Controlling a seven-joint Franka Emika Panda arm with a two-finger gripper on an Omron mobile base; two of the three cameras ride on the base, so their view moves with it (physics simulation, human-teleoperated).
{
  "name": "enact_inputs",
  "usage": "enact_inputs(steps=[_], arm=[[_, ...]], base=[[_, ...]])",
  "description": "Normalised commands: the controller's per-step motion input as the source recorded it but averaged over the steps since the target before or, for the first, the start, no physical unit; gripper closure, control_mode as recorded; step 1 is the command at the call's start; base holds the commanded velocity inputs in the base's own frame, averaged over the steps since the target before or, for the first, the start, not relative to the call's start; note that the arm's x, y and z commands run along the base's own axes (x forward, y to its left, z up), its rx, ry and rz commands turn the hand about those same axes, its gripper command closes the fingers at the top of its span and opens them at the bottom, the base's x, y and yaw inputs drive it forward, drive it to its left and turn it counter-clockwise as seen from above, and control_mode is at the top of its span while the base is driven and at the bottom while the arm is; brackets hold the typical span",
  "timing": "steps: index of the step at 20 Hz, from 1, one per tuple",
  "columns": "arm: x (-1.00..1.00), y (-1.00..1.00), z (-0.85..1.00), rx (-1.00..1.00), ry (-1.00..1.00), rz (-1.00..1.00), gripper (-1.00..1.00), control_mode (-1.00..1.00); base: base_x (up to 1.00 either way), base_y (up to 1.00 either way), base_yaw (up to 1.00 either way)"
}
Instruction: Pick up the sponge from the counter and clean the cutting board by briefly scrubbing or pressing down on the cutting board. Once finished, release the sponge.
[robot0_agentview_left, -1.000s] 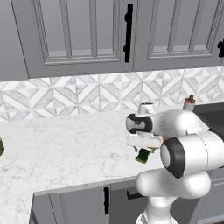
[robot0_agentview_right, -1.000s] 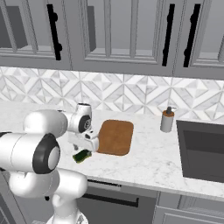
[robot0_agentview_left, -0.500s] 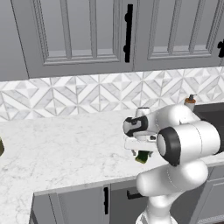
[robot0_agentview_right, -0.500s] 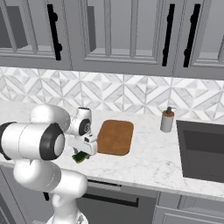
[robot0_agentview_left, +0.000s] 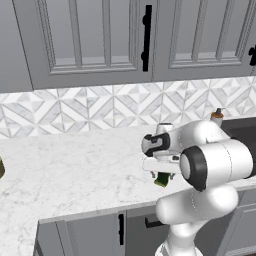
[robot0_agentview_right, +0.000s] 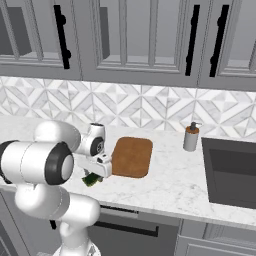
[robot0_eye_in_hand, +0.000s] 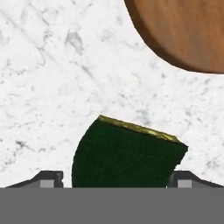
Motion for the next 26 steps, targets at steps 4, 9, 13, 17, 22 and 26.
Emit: enact_inputs(steps=[4, 9, 13, 17, 22, 26], arm=[[-0.15, 0.04, -0.28, 0.0, -0.11, 0.0, 1.0, -1.0], [-0.13, 0.0, -0.01, 0.0, -0.08, 0.0, 1.0, -1.0], [-0.01, 0.0, 0.0, 0.0, 0.0, 0.0, 1.0, -1.0], [0.0, 0.0, 0.56, 0.0, 0.03, -0.13, 1.0, -1.0], [0.0, -0.12, 0.61, 0.0, 0.01, -0.23, 1.0, -1.0], [0.02, -0.36, 0.13, 0.0, 0.0, -0.24, 1.0, -1.0]], base=[[0.0, 0.0, 0.0], [0.0, 0.0, 0.0], [0.0, 0.0, 0.0], [0.0, 0.0, 0.0], [0.0, 0.0, 0.0], [0.0, 0.0, 0.0]])
